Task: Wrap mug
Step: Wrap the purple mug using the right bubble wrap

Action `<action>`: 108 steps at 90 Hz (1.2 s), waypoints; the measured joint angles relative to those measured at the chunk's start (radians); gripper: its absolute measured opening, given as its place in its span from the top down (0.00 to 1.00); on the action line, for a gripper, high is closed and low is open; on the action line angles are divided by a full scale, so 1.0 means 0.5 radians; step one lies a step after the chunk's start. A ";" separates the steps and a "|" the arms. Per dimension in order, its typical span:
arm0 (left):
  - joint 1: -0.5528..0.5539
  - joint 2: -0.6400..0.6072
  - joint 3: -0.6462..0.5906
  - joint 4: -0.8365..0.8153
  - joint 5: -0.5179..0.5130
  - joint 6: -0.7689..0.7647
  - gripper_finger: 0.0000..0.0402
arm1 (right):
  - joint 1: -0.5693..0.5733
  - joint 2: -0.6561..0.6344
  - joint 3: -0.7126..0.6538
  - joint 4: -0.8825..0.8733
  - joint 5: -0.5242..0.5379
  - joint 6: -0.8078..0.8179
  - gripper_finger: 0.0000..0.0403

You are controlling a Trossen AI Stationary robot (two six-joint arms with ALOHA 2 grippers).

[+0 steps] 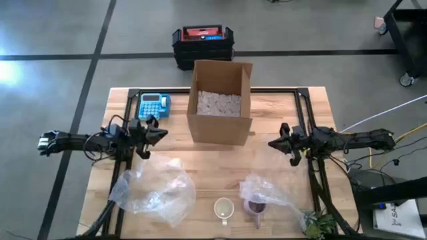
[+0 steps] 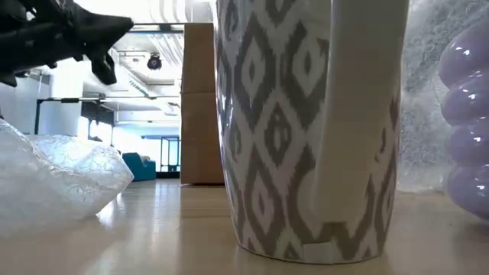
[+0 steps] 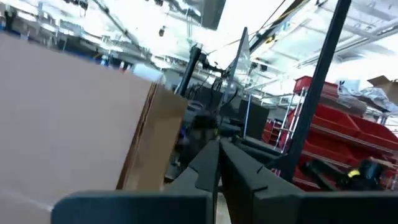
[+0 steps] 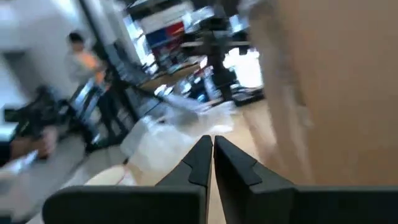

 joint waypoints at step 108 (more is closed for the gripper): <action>-0.005 1.186 1.129 -1.331 0.005 0.108 1.00 | -0.425 2.062 1.091 -1.447 1.039 -0.172 0.99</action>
